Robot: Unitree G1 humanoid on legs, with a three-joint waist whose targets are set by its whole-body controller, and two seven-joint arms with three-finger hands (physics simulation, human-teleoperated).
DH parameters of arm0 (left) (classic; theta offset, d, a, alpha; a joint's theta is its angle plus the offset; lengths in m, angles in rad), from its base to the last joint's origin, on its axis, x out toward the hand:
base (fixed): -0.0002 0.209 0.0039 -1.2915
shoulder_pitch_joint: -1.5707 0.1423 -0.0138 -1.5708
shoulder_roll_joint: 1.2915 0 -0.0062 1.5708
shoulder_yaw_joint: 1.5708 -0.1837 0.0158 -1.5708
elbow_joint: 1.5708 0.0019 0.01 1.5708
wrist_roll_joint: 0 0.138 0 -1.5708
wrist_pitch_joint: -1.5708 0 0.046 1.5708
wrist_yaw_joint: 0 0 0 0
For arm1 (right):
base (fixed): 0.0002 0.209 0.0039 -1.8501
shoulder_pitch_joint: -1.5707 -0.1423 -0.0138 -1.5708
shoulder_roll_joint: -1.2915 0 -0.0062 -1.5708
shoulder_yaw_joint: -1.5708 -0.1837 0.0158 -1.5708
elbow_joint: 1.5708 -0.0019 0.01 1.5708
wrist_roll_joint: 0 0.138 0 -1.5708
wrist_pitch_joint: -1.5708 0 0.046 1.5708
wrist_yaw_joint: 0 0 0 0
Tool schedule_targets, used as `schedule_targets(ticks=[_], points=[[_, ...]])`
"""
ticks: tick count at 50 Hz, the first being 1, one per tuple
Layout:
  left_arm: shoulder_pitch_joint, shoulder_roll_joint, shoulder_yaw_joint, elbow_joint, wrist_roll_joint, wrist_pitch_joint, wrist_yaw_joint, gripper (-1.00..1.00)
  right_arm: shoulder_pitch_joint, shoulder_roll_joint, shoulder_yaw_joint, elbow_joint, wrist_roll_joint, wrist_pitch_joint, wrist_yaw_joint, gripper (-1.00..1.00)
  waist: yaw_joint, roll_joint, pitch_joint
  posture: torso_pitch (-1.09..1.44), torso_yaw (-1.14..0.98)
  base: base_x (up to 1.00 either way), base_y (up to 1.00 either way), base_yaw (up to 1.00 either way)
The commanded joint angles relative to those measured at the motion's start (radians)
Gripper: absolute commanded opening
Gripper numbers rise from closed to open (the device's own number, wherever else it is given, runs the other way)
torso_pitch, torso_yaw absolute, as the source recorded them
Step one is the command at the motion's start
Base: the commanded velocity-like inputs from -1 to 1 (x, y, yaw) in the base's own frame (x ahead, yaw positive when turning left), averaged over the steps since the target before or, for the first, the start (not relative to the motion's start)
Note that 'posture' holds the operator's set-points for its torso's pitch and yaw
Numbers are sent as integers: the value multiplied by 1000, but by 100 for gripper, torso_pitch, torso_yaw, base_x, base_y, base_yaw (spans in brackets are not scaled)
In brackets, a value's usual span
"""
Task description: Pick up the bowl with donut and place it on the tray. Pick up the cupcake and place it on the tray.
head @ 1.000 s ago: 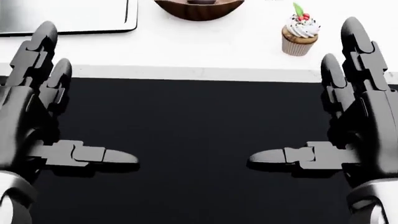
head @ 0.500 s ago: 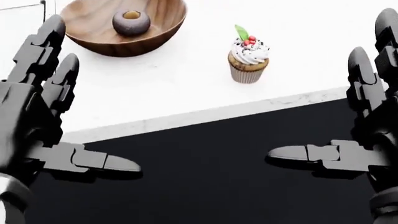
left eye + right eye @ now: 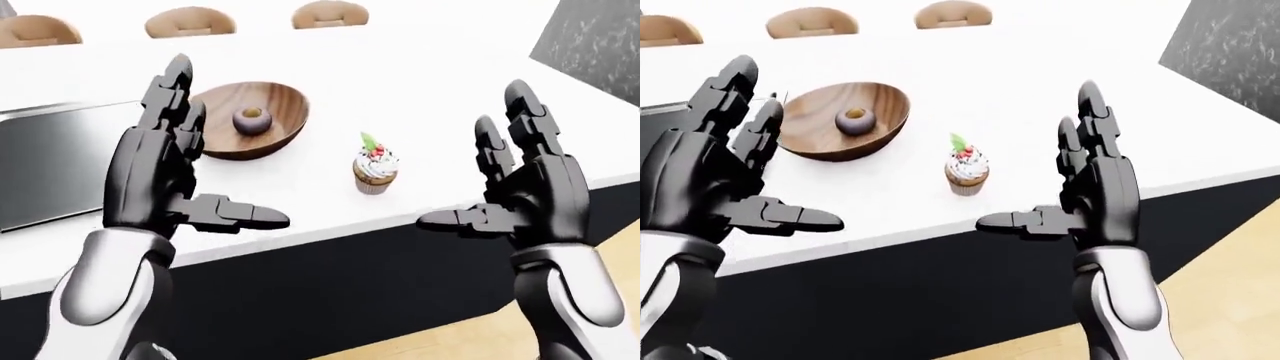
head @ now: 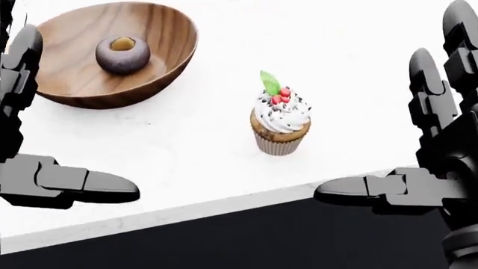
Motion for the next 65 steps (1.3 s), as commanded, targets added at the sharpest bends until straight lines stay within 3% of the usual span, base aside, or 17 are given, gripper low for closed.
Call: schedule_targets(ticks=[1, 2, 3, 6, 9, 12, 14, 16, 20, 25, 31, 42, 59, 63, 65], points=[[-41, 29, 3, -13, 10, 2, 10, 100, -26, -10, -6, -35, 18, -19, 1, 100, 0, 13, -25, 0, 0, 0, 0, 0], [-49, 40, 1, -13, 16, 10, 9, 100, -28, -13, -7, -41, 23, -13, 0, 100, -6, 18, -33, 0, 0, 0, 0, 0], [-61, 47, 1, -13, 19, 22, 7, 100, -29, -17, -5, -48, 25, -8, -1, 100, -3, 2, -31, 0, 0, 0, 0, 0], [-81, 103, -47, -13, 90, 39, -6, 100, -43, -22, -8, -68, 34, 19, -9, 100, 3, 41, -24, 0, 0, 0, 0, 0], [-100, 149, -127, 24, 210, 1, -25, 100, -52, -23, -6, -84, 41, 39, -18, 100, -2, 31, -14, 0, 0, 0, 0, 0], [-116, 168, -207, 89, 373, -65, -70, 100, -51, -23, -11, -98, 51, 50, -22, 100, 4, 1, 6, 0, 0, 0, 0, 0], [-112, 148, -245, 136, 502, -122, -125, 100, -50, -24, -15, -103, 57, 51, -23, 100, 11, -57, -14, 0, 0, 0, 0, 0], [-111, 116, -242, 173, 624, -165, -192, 100, -52, -31, -19, -104, 70, 50, -30, 100, 5, -25, -8, 0, 0, 0, 0, 0], [-83, 34, -225, 259, 844, -308, -319, 100, -46, -49, -17, -104, 104, 39, -57, 100, -9, 15, -39, 0, 0, 0, 0, 0], [-68, -21, -164, 378, 1002, -528, -360, 100, -42, -75, 1, -104, 144, 27, -99, 100, -9, -1, -46, 0, 0, 0, 0, 0], [-22, -81, -159, 444, 1084, -656, -378, 100, -44, -83, -2, -104, 164, 27, -111, 100, -5, -16, -58, 0, 0, 0, 0, 0], [23, -92, -147, 555, 1199, -810, -325, 100, -40, -119, 11, -104, 220, 9, -166, 100, -5, -16, -59, 0, 0, 0, 0, 0], [54, -94, -136, 755, 1179, -889, -229, 99, -26, -162, 19, -104, 295, -21, -228, 100, -4, -15, -55, 0, 0, 0, 0, 0], [52, -89, -136, 772, 1168, -888, -219, 42, -25, -172, 26, -104, 307, -28, -243, 100, -4, -15, -54, 0, 0, 0, 0, 0], [53, -88, -136, 769, 1167, -883, -221, 25, -24, -182, 26, -104, 319, -34, -253, 100, -3, -15, -54, 0, 0, 0, 0, 0]])
